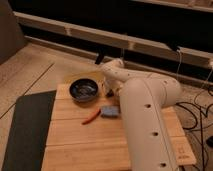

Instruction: Place the eraser on the white sponge

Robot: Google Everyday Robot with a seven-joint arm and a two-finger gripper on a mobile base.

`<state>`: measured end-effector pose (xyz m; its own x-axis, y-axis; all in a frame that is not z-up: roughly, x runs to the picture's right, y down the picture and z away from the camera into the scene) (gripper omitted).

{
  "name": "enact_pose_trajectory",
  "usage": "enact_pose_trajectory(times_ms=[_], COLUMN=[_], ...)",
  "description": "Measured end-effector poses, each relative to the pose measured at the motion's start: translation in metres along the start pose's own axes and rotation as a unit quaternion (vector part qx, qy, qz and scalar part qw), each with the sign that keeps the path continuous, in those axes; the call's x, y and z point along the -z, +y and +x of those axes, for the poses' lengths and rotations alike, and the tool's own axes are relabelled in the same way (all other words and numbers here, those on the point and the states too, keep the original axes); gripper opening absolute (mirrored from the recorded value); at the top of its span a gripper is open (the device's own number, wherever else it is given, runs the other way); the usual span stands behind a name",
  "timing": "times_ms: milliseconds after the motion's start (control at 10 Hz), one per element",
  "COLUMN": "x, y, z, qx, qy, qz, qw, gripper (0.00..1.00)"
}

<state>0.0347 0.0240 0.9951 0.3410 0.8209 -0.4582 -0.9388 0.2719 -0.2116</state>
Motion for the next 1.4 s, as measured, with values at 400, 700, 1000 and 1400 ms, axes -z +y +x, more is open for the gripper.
enact_pose_trajectory(times_ms=[400,700,1000,1400], x=[0.04,0.073,0.091,0.107], y=[0.007,0.001,0.008,0.029], z=[-0.014,-0.008,0.012,0.041], qx=[0.005,-0.006,-0.02,-0.031], qy=[-0.01,-0.022,-0.031,-0.045], qz=[0.024,0.049,0.058,0.054], qw=[0.9997,0.9986,0.9977,0.997], gripper=[0.0,0.0,0.0,0.0])
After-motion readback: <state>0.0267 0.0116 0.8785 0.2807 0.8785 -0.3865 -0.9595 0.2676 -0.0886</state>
